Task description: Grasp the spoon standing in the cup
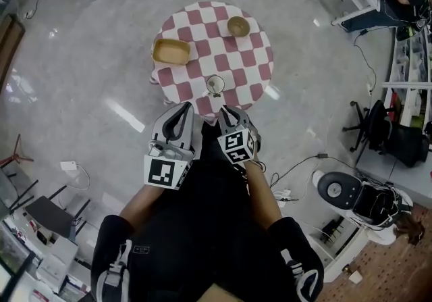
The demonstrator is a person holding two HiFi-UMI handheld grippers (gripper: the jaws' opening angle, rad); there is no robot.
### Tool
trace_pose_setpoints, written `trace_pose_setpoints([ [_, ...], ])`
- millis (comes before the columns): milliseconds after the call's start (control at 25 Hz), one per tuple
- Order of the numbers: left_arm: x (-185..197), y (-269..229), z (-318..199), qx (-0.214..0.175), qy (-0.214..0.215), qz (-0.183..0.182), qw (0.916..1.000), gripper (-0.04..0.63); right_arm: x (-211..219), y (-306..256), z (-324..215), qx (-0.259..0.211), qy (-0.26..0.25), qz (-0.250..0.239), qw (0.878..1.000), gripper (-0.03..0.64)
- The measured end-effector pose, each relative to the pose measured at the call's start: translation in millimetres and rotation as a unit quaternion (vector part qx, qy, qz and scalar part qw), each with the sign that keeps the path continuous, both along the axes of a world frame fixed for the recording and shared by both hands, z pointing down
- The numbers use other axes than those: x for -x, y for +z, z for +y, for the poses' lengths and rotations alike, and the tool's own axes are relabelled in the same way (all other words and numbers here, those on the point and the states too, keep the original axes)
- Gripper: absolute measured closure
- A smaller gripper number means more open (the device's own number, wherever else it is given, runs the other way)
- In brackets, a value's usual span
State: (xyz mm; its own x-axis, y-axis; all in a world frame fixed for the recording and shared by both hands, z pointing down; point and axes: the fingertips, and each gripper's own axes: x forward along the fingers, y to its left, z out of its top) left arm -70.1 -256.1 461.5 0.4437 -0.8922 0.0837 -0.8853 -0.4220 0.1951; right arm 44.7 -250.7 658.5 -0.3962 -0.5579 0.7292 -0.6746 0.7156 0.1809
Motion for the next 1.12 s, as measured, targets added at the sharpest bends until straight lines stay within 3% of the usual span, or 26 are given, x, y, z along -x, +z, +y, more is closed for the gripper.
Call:
trace_pose_setpoints([
  [360, -9.3, 2.6, -33.4, 0.007, -0.037, -0.004, 0.9993, 0.586, -1.4, 64.6, -24.4, 0.029, -0.114, 0.102, 0.988, 0.581],
  [520, -6.9, 7.1, -46.6, 0.013, -0.051, -0.004, 0.9986, 0.586, 1.0, 94.2, -33.3, 0.033, -0.159, 0.147, 0.976, 0.579],
  [760, 1.4, 16.2, -58.6, 0.027, -0.067, -0.006, 0.9974, 0.586, 6.8, 124.3, -37.2, 0.035, -0.215, 0.192, 0.957, 0.520],
  [880, 4.1, 20.7, -63.9, 0.033, -0.073, -0.005, 0.9968, 0.586, 7.4, 137.9, -35.9, 0.036, -0.227, 0.204, 0.952, 0.503],
  [1120, 4.2, 20.9, -69.1, 0.034, -0.077, -0.005, 0.9965, 0.586, 7.1, 145.1, -44.7, 0.020, -0.220, 0.210, 0.952, 0.510],
])
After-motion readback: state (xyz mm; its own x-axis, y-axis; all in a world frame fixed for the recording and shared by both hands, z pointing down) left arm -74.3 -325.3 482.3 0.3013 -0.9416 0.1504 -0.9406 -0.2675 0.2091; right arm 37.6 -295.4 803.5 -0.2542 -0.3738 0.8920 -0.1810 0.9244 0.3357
